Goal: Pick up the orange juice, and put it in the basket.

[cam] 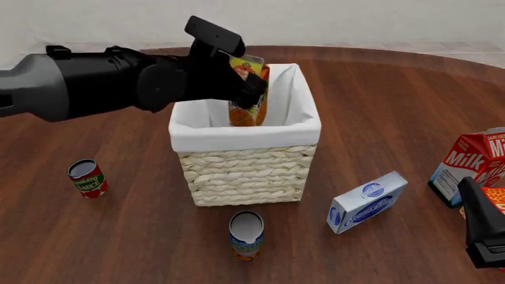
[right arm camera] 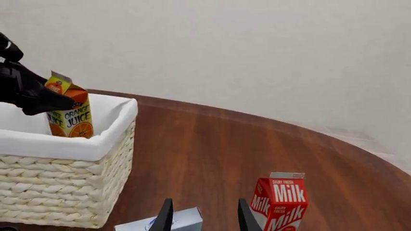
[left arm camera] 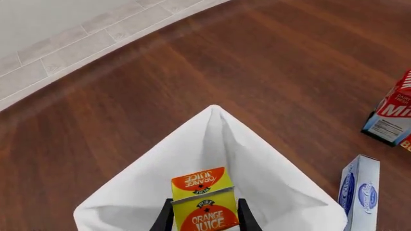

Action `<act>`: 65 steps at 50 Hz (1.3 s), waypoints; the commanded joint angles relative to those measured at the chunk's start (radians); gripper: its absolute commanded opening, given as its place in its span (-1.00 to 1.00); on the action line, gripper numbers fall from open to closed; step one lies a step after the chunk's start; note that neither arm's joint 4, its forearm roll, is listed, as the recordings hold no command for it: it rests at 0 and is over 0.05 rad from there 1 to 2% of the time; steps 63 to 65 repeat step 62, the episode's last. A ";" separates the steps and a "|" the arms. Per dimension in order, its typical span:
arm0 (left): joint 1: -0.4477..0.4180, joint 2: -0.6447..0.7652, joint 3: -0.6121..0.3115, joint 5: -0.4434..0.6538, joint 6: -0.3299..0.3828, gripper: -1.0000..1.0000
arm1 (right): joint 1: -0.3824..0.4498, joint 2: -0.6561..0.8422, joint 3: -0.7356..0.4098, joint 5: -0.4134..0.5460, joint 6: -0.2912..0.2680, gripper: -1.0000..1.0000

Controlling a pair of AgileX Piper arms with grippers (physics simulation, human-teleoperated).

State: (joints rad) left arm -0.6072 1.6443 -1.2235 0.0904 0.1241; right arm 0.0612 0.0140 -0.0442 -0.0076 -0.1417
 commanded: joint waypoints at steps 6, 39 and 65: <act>0.001 0.009 -0.023 0.007 0.002 1.00 | -0.001 -0.005 -0.005 0.006 0.003 1.00; 0.011 -0.061 -0.047 0.039 0.010 1.00 | 0.004 0.003 -0.001 -0.004 0.000 1.00; 0.026 -0.163 -0.057 0.065 0.026 1.00 | 0.007 -0.002 -0.002 -0.001 0.000 1.00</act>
